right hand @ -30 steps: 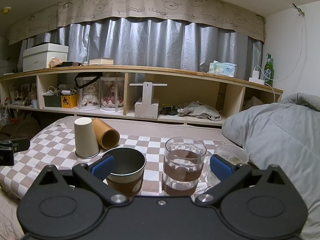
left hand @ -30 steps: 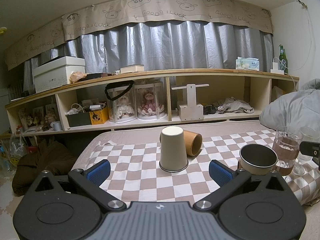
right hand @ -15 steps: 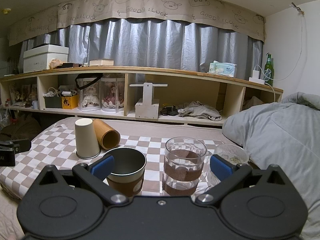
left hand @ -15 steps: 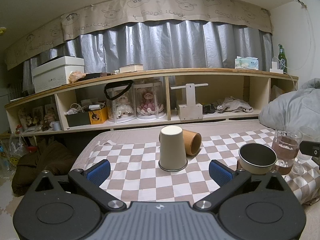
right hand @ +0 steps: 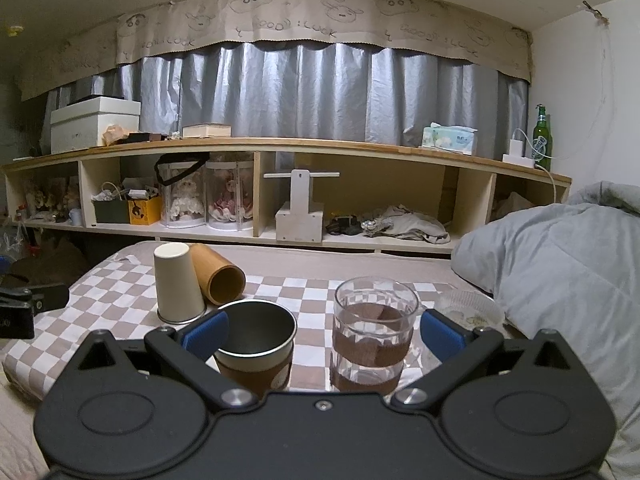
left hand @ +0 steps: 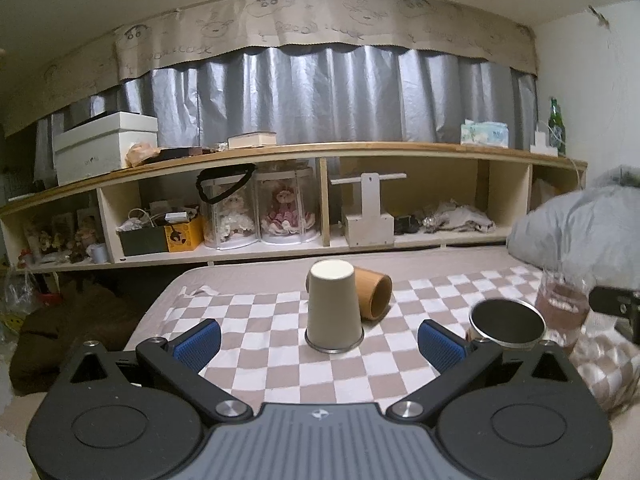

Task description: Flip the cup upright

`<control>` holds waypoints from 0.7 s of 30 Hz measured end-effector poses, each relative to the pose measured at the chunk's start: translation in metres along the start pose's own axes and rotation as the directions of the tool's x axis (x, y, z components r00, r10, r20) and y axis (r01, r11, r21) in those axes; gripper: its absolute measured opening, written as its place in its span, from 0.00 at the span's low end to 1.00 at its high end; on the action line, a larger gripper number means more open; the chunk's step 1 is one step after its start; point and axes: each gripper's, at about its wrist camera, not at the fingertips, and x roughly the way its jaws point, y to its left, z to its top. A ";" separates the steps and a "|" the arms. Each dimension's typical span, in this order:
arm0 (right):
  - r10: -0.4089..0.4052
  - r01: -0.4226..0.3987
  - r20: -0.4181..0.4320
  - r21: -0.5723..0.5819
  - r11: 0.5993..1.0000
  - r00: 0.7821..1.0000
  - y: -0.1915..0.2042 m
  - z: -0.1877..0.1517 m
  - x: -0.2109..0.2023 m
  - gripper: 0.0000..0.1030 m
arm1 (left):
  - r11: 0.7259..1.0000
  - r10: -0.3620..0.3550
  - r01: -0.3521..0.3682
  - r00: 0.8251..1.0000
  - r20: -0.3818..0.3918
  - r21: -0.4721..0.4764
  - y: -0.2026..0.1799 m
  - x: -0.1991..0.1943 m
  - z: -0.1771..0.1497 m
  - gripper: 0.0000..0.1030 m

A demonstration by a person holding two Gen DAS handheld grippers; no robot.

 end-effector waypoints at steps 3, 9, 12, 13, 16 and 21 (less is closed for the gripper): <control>0.016 -0.016 0.002 0.003 1.000 1.000 -0.001 0.005 0.004 1.00 | 1.000 -0.001 0.001 1.000 -0.016 0.010 0.003 0.011 0.011 1.00; 0.029 -0.030 0.015 0.020 0.999 0.999 -0.004 0.014 0.013 1.00 | 0.999 -0.034 0.035 0.998 -0.045 0.028 0.011 0.048 0.035 1.00; 0.052 -0.052 0.019 0.011 0.999 0.998 -0.001 0.010 0.014 1.00 | 0.997 -0.049 0.052 0.998 -0.049 0.057 0.009 0.075 0.046 1.00; 0.054 -0.054 0.020 0.003 0.999 0.998 0.001 0.007 0.015 1.00 | 0.997 -0.050 0.054 0.997 -0.055 0.062 0.008 0.085 0.049 1.00; 0.068 -0.068 0.016 -0.019 0.998 0.998 0.007 0.001 0.017 1.00 | 0.996 -0.065 0.070 0.994 -0.083 0.058 0.007 0.116 0.056 1.00; 0.106 -0.105 0.020 -0.019 0.994 0.994 0.011 -0.008 0.017 1.00 | 0.993 -0.077 0.090 0.986 -0.149 0.080 0.002 0.164 0.060 0.90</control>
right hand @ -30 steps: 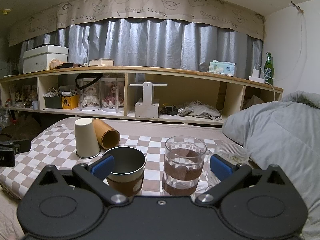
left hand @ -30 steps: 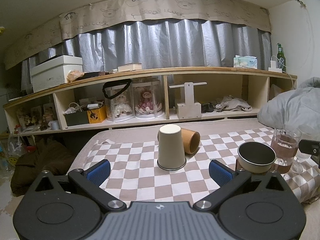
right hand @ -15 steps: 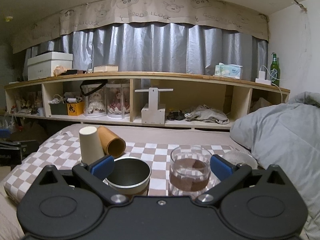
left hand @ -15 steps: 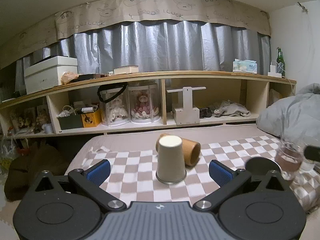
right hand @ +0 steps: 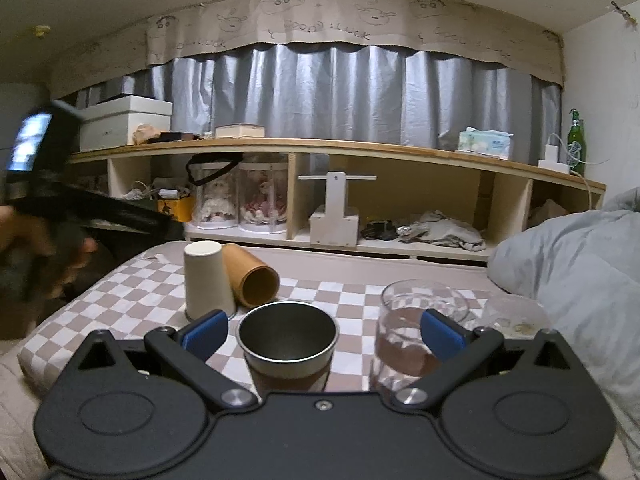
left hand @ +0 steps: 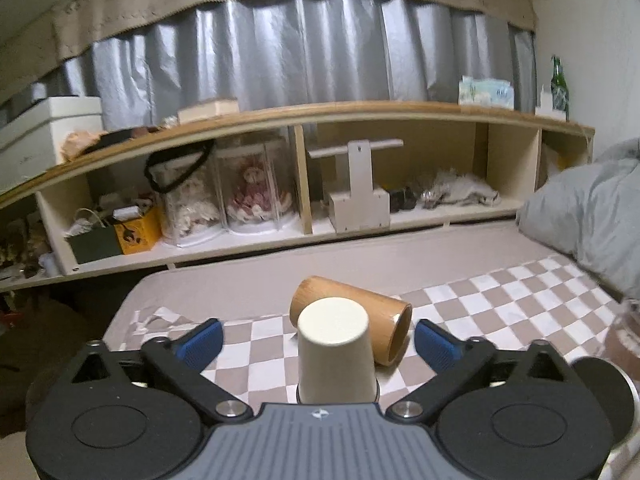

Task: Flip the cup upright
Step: 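Move the left tool onto the upside-down white cup and close on it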

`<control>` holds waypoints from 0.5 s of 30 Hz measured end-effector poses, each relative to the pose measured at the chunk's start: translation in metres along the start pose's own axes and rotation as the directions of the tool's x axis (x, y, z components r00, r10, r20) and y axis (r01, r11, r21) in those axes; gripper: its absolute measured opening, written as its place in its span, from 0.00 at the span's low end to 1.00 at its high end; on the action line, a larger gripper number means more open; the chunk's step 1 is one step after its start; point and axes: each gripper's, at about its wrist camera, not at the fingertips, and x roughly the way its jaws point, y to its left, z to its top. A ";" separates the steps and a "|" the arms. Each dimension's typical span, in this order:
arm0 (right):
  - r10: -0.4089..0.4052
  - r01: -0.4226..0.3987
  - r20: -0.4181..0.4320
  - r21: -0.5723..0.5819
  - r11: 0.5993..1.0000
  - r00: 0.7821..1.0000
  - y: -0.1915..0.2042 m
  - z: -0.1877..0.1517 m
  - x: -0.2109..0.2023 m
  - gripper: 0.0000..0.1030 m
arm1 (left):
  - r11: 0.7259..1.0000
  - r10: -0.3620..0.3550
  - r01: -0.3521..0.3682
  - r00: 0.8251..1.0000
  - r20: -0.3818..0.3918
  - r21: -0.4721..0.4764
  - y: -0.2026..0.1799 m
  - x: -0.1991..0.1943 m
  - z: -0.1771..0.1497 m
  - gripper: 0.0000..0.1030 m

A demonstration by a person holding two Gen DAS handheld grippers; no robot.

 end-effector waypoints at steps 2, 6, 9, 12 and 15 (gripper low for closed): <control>0.018 -0.018 0.007 0.006 1.000 1.000 0.001 -0.002 0.000 1.00 | 1.000 -0.009 0.009 1.000 -0.028 0.004 0.000 0.018 0.003 0.88; 0.037 -0.038 0.013 0.007 0.999 0.999 0.001 -0.006 0.001 1.00 | 0.999 -0.039 0.038 0.997 -0.068 -0.018 -0.001 0.047 0.004 0.82; 0.048 -0.048 0.005 0.004 0.999 0.999 0.001 -0.009 0.004 1.00 | 0.999 -0.038 0.038 0.994 -0.098 -0.004 -0.006 0.066 0.004 0.77; 0.055 -0.055 -0.005 0.006 0.998 0.998 0.000 -0.013 0.008 1.00 | 1.000 -0.012 0.011 0.994 -0.112 -0.009 -0.007 0.078 0.004 0.63; 0.054 -0.054 -0.017 0.018 0.998 0.998 -0.003 -0.014 0.011 1.00 | 0.999 -0.028 0.023 0.993 -0.116 -0.043 -0.003 0.077 0.003 0.58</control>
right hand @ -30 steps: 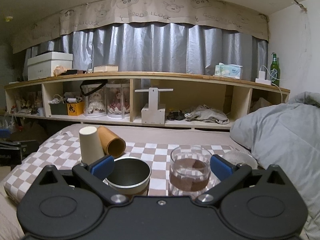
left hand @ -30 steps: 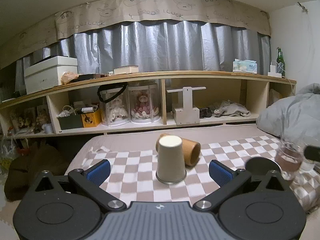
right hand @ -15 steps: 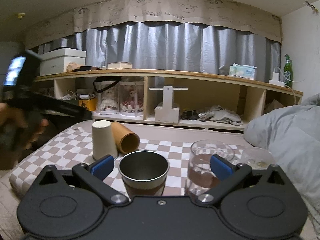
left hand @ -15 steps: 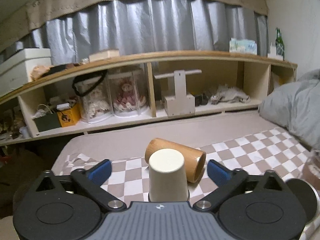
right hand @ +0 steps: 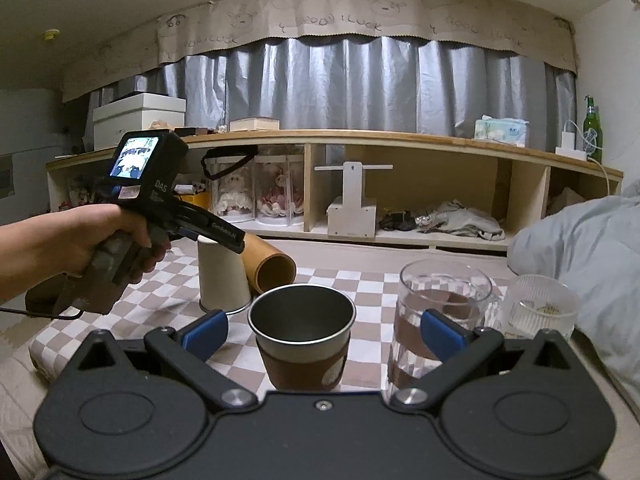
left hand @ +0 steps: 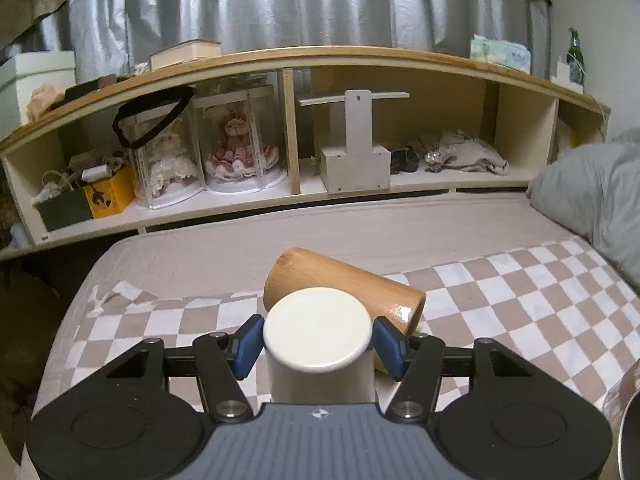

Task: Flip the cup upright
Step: 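Move the left tool onto the upside-down white cup and close on it, then lift the white cup with the left tool and turn it rim-up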

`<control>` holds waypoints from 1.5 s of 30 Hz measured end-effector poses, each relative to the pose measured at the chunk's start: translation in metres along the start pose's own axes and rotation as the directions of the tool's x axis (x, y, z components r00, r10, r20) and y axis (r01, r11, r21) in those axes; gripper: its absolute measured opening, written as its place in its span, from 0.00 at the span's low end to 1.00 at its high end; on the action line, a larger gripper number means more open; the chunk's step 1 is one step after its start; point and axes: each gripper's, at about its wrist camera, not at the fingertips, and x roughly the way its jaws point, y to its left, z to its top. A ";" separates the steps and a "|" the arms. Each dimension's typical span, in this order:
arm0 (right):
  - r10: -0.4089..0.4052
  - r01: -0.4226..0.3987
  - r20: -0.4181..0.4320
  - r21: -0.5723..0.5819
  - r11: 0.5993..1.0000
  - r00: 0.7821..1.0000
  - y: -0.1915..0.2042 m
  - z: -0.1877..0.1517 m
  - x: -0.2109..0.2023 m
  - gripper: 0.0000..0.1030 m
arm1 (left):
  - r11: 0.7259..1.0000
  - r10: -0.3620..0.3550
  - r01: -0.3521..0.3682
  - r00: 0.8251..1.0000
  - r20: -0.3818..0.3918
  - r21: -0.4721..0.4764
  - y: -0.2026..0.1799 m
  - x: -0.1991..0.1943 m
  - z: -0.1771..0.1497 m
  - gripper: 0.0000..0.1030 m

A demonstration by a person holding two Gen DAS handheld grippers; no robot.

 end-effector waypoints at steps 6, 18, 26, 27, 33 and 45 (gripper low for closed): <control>-0.003 0.003 -0.005 0.027 1.000 1.000 -0.005 -0.001 0.001 1.00 | 0.999 -0.017 0.017 1.000 0.004 0.037 -0.002 -0.025 -0.010 0.58; -0.018 0.017 0.034 0.024 1.000 0.999 0.000 0.004 -0.015 1.00 | 0.988 -0.035 0.062 0.983 -0.182 0.144 -0.002 -0.070 -0.071 0.57; 0.031 -0.033 0.031 0.073 0.997 0.999 0.006 0.017 -0.022 1.00 | 0.984 -0.044 0.084 0.968 -0.247 0.155 0.005 -0.076 -0.095 0.57; 0.042 -0.044 0.026 0.082 0.996 0.999 0.007 0.020 -0.021 1.00 | 0.984 -0.047 0.088 0.967 -0.249 0.156 0.006 -0.079 -0.097 0.57; 0.135 -0.134 -0.001 0.100 0.986 0.991 0.026 0.044 -0.011 1.00 | 0.982 -0.047 0.092 0.965 -0.258 0.166 0.022 -0.102 -0.115 0.57; 0.317 -0.259 -0.215 0.258 0.931 0.924 0.096 0.081 0.081 1.00 | 0.991 -0.122 0.130 0.962 -0.244 0.015 0.047 -0.102 -0.117 0.57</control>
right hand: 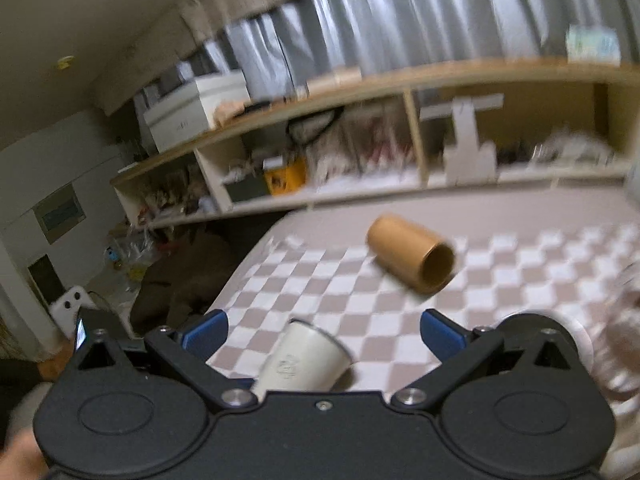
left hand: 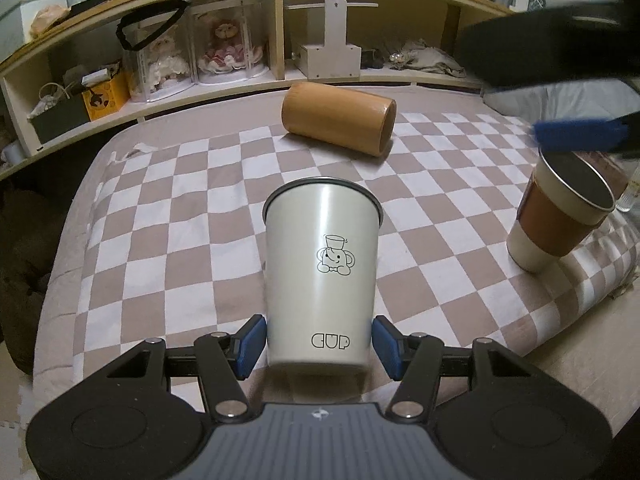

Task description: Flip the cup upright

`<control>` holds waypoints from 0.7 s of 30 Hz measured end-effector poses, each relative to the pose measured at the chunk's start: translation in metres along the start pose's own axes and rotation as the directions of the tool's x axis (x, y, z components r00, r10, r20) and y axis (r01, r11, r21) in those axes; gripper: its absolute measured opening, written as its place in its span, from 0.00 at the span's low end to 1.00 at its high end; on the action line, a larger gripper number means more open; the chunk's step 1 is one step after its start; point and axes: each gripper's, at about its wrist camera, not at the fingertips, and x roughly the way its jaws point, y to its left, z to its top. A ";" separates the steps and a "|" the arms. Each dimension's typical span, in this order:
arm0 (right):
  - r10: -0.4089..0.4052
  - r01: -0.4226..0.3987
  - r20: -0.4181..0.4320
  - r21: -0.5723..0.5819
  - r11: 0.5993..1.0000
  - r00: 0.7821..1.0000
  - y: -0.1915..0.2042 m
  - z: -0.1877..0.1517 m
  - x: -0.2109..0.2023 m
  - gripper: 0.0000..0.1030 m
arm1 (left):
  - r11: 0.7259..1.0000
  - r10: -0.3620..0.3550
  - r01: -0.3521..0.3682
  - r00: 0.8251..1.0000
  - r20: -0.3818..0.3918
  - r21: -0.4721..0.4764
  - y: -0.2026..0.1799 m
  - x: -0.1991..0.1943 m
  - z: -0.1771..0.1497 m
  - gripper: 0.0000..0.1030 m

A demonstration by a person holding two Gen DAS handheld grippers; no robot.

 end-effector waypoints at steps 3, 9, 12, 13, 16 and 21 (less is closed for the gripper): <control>0.011 0.002 -0.110 0.116 0.993 0.994 -0.001 0.005 0.039 1.00 | 1.000 -0.003 0.003 1.000 0.007 0.006 0.001 0.000 -0.001 0.57; 0.002 0.082 -0.295 0.272 0.959 0.955 -0.012 0.002 0.110 1.00 | 1.000 -0.014 0.014 1.000 0.020 0.008 0.002 0.000 -0.002 0.57; 0.056 0.104 -0.390 0.378 0.920 0.919 -0.025 -0.005 0.138 0.99 | 1.000 -0.022 0.022 0.999 0.026 0.005 0.004 0.000 -0.003 0.57; 0.069 0.117 -0.416 0.406 0.906 0.907 -0.030 -0.008 0.146 0.99 | 1.000 -0.023 0.022 0.999 0.027 0.005 0.004 0.000 -0.004 0.57; 0.096 0.144 -0.469 0.451 0.881 0.878 -0.038 -0.017 0.166 0.98 | 1.000 -0.024 0.024 0.999 0.030 0.007 0.004 0.000 -0.004 0.57; 0.137 0.150 -0.459 0.535 0.831 0.878 -0.048 -0.025 0.181 0.95 | 1.000 -0.031 0.031 0.999 0.035 0.000 0.005 0.001 -0.004 0.57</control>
